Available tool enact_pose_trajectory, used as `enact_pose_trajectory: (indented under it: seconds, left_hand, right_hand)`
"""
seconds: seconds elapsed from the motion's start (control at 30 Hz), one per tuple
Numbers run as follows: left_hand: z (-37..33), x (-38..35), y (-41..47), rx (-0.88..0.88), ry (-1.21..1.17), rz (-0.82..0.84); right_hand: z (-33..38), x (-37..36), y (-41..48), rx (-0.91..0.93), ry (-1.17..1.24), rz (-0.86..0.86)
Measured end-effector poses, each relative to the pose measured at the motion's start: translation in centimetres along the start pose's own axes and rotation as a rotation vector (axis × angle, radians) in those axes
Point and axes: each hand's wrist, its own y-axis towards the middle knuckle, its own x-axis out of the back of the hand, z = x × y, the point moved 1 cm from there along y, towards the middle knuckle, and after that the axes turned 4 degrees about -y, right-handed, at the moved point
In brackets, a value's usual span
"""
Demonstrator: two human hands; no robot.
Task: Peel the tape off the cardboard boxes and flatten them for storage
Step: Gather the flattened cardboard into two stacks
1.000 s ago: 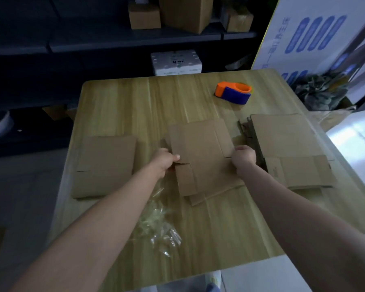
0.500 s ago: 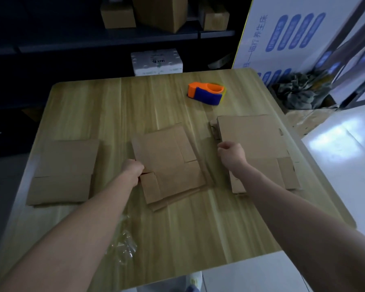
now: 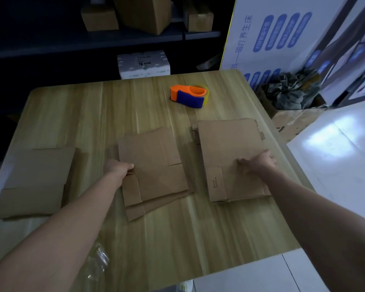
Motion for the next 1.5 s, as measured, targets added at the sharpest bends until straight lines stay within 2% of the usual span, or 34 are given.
enact_pose_trajectory:
  seconds: [0.1,0.33,0.47,0.6,0.7,0.83,0.97,1.1,1.2,1.37,1.5]
  left_hand:
    - [0.0,-0.3,0.2,0.010,-0.018,-0.004]
    - [-0.2,-1.0,0.3,0.117,-0.180,0.142]
    - [0.2,-0.6,0.8,0.119,-0.191,0.156]
    - [0.0,-0.3,0.9,0.052,-0.137,0.055]
    - [-0.4,0.7,1.2,0.010,-0.197,-0.026]
    - [-1.1,3.7,2.5,0.036,-0.324,-0.117]
    - [-2.0,7.1,2.8,-0.020,-0.369,-0.168]
    - [-1.9,10.5,3.4,-0.012,-0.439,-0.191]
    - [-1.1,12.7,4.2,-0.007,-0.403,-0.196]
    - [2.7,14.3,6.5,0.037,-0.456,-0.216]
    - [4.7,14.5,5.9,0.046,-0.503,-0.214]
  right_hand:
    - [-0.4,0.1,0.8,-0.032,-0.015,0.017]
    - [-0.2,0.0,1.0,0.005,-0.091,-0.013]
    - [0.4,0.4,1.1,-0.014,-0.120,-0.017]
    - [0.0,0.7,1.2,-0.047,0.018,-0.003]
    - [0.1,1.2,0.6,-0.056,0.193,0.016]
    - [2.0,3.0,-1.4,0.068,0.344,0.014]
    - [6.0,2.9,-4.5,0.166,0.415,0.016]
    - [10.7,-0.6,-7.4,0.243,0.373,0.088]
    - [13.4,-5.0,-8.9,0.307,0.243,0.198]
    - [14.9,-11.7,-9.6,0.340,0.084,0.300]
    - [15.9,-14.7,-8.6,0.372,-0.048,0.312]
